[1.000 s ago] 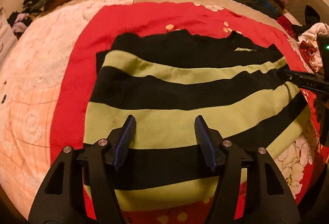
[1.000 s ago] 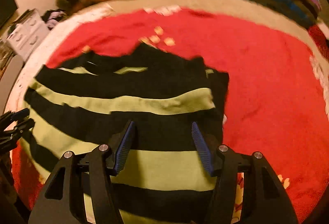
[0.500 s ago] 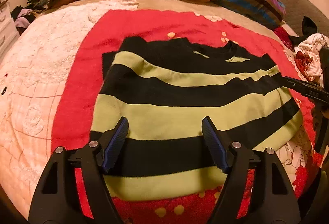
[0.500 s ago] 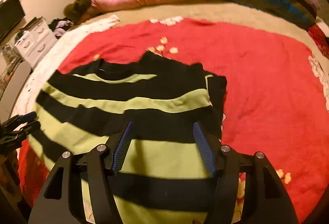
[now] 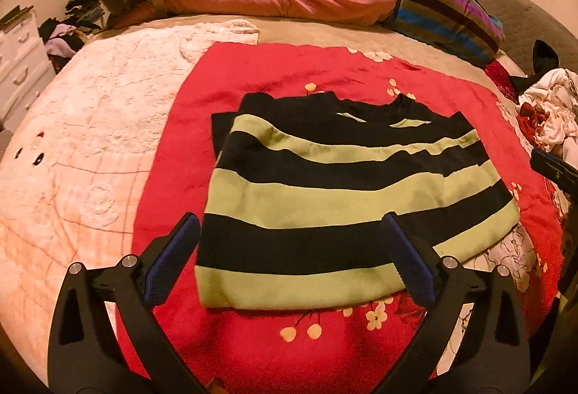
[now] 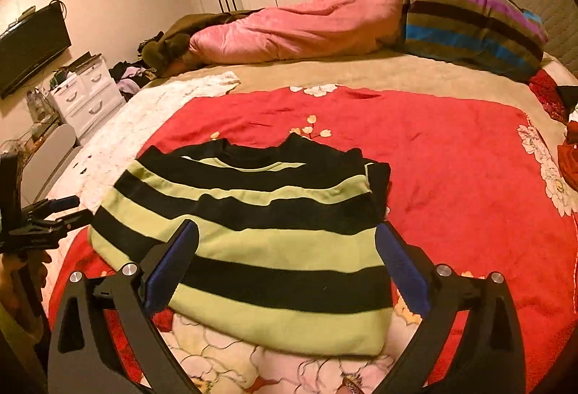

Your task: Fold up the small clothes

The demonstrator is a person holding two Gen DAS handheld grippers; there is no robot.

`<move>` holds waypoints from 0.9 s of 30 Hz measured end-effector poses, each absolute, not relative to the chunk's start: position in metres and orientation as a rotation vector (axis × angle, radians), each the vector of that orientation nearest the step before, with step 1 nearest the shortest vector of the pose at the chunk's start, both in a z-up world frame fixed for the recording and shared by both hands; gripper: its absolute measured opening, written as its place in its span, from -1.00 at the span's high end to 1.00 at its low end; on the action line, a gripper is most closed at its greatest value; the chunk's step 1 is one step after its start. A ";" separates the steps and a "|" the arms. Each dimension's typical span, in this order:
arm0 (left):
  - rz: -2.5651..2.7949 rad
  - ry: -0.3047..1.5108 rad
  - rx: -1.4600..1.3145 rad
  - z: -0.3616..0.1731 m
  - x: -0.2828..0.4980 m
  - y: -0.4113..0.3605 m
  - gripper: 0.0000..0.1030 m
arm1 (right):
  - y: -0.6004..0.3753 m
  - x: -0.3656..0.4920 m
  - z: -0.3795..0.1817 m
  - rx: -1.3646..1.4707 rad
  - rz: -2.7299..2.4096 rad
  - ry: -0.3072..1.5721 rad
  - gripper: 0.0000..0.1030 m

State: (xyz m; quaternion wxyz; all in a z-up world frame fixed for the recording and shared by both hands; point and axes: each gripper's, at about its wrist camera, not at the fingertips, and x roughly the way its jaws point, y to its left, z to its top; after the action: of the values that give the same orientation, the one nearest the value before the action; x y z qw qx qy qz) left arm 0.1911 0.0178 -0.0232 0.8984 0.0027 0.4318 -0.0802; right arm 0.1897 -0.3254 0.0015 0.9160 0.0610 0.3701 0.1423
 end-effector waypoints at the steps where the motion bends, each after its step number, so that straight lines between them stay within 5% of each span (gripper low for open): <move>1: -0.159 0.895 0.005 -0.022 0.191 0.018 -0.82 | -0.323 0.185 0.003 0.124 0.298 0.759 -0.90; 27: -0.071 0.928 -0.046 -0.027 0.162 0.072 -0.82 | -0.192 0.129 -0.013 -0.134 0.483 0.806 -0.90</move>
State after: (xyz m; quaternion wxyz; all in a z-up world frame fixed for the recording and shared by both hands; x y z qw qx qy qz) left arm 0.1622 0.0721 -0.0269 0.8934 -0.0220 0.4475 -0.0342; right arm 0.1292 -0.1917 -0.0128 0.8895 -0.0646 0.3881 0.2325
